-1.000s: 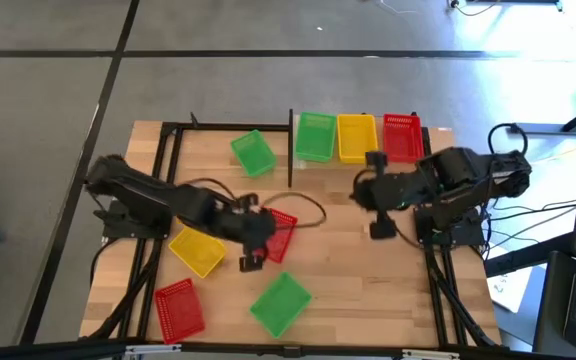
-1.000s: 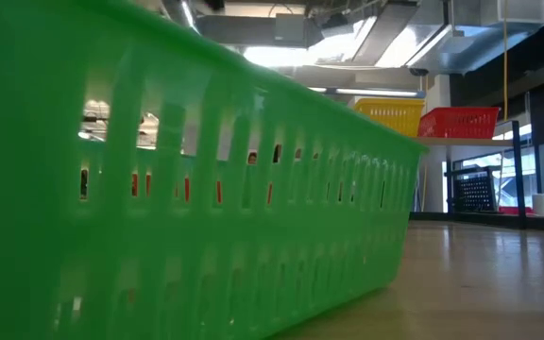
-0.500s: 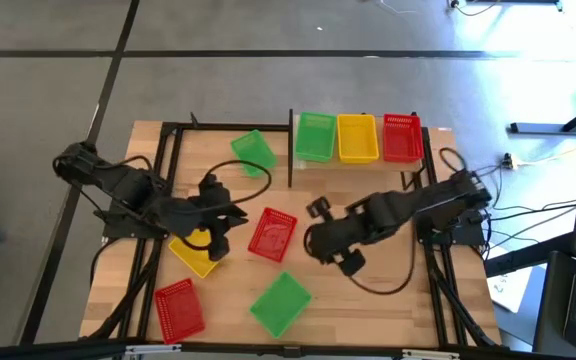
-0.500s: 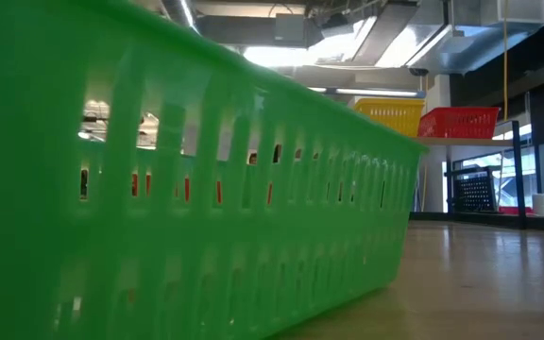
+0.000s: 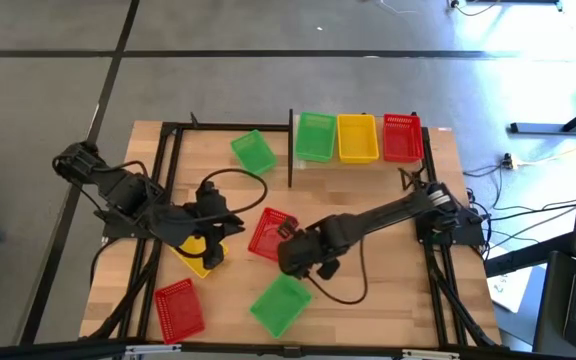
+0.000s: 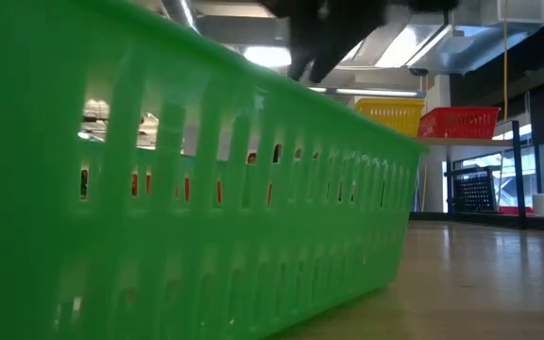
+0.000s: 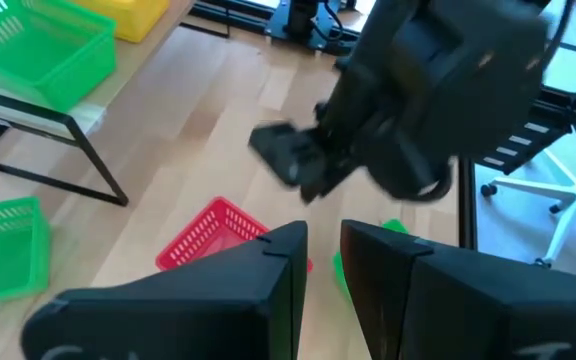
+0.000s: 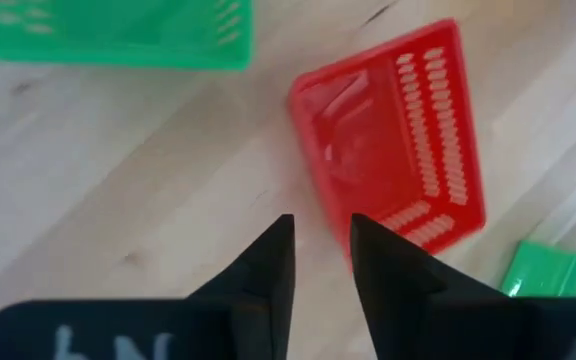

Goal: Stack baskets on shelf by color
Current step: Stack the top red bin on the red bin on the shelf

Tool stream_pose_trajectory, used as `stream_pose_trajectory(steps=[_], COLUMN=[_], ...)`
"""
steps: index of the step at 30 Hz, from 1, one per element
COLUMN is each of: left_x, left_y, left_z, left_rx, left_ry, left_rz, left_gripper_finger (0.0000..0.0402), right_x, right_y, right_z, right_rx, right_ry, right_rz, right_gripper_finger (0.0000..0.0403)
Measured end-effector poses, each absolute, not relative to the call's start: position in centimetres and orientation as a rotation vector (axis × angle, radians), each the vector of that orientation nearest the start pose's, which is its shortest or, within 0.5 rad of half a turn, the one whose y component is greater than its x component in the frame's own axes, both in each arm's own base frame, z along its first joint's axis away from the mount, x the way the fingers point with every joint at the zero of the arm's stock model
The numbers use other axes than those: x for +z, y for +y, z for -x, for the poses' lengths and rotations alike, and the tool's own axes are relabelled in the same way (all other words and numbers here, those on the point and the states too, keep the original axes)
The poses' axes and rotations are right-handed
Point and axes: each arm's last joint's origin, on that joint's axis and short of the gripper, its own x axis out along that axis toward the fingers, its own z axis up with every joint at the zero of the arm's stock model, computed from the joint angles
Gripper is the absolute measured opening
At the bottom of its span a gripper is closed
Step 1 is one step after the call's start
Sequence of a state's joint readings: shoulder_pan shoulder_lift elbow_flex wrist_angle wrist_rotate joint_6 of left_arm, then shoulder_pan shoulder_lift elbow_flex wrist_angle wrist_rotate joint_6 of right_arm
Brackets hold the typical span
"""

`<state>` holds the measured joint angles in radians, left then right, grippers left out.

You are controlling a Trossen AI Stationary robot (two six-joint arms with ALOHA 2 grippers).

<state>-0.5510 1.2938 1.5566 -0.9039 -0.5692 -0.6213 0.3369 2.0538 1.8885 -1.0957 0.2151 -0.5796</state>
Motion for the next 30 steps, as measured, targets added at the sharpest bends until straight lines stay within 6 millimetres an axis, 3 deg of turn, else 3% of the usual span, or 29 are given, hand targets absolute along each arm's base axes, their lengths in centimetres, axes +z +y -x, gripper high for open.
stream_pose_trajectory(steps=[5, 12, 22, 30], left_x=[42.4, 42.1, 42.0, 42.0], left_y=[-11.4, -11.3, -11.2, -11.2], left_z=[-21.5, -21.3, -21.2, -21.2], left_rx=[0.181, 0.189, 0.194, 0.195], left_ry=[0.512, 0.538, 0.553, 0.557], left_rz=[0.263, 0.243, 0.232, 0.229], left_gripper_finger=[0.0055, 0.0055, 0.0055, 0.0055], right_x=[24.1, 21.8, 21.5, 21.5], right_y=[12.6, 11.0, 9.6, 9.6], right_z=[-42.3, -43.5, -43.6, -43.4], right_rx=[0.475, 0.501, 0.595, 0.652], right_ry=[1.140, 1.202, 1.217, 1.222], right_rz=[0.893, 0.882, 0.905, 0.889], right_gripper_finger=[0.0100, 0.0100, 0.0100, 0.0100])
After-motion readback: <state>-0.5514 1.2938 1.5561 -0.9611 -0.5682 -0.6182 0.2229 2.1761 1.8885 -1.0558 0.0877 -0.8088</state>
